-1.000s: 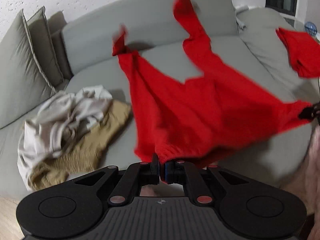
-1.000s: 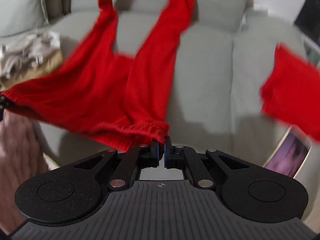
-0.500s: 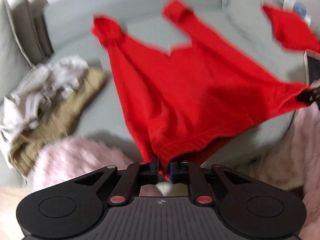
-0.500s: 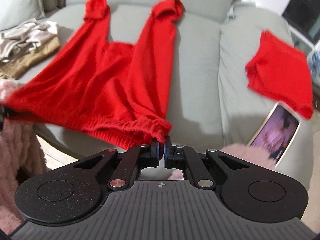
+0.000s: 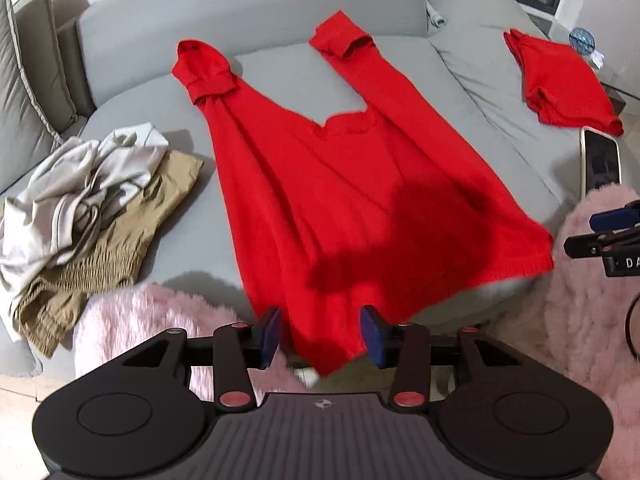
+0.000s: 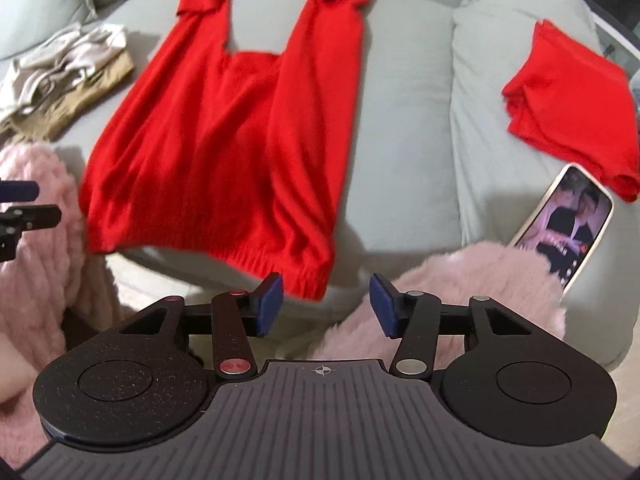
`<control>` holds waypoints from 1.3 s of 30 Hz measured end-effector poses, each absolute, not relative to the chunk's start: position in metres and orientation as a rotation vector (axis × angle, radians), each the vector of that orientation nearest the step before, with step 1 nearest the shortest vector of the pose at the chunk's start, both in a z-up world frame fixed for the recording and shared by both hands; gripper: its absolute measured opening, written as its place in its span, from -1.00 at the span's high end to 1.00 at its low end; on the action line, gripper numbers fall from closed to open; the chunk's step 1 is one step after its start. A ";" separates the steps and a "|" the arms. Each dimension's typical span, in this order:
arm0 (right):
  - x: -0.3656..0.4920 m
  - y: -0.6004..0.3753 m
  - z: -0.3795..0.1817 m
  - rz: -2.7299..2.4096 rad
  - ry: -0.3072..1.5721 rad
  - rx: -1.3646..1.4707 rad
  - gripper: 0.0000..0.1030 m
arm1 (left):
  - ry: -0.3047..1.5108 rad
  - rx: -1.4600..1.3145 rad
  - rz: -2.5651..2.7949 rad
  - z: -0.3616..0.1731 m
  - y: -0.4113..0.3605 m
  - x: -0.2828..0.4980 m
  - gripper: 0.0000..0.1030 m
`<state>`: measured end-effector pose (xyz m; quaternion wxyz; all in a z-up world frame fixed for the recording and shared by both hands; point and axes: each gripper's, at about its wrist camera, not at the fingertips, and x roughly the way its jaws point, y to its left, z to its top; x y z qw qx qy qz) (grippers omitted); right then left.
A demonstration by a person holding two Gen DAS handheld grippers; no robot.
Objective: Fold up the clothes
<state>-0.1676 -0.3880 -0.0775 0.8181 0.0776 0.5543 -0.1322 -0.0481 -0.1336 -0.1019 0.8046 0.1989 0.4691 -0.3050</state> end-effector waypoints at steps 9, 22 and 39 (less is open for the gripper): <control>-0.135 -0.382 -0.092 -0.253 1.122 0.148 0.01 | 0.929 0.499 -0.728 -0.122 -0.193 -0.048 0.17; -0.114 -0.394 -0.110 -0.259 1.133 0.170 0.01 | 0.961 0.477 -0.768 -0.140 -0.224 -0.031 0.12; -0.082 -0.406 -0.135 -0.130 1.181 0.160 0.02 | 0.993 0.497 -0.752 -0.162 -0.247 -0.009 0.04</control>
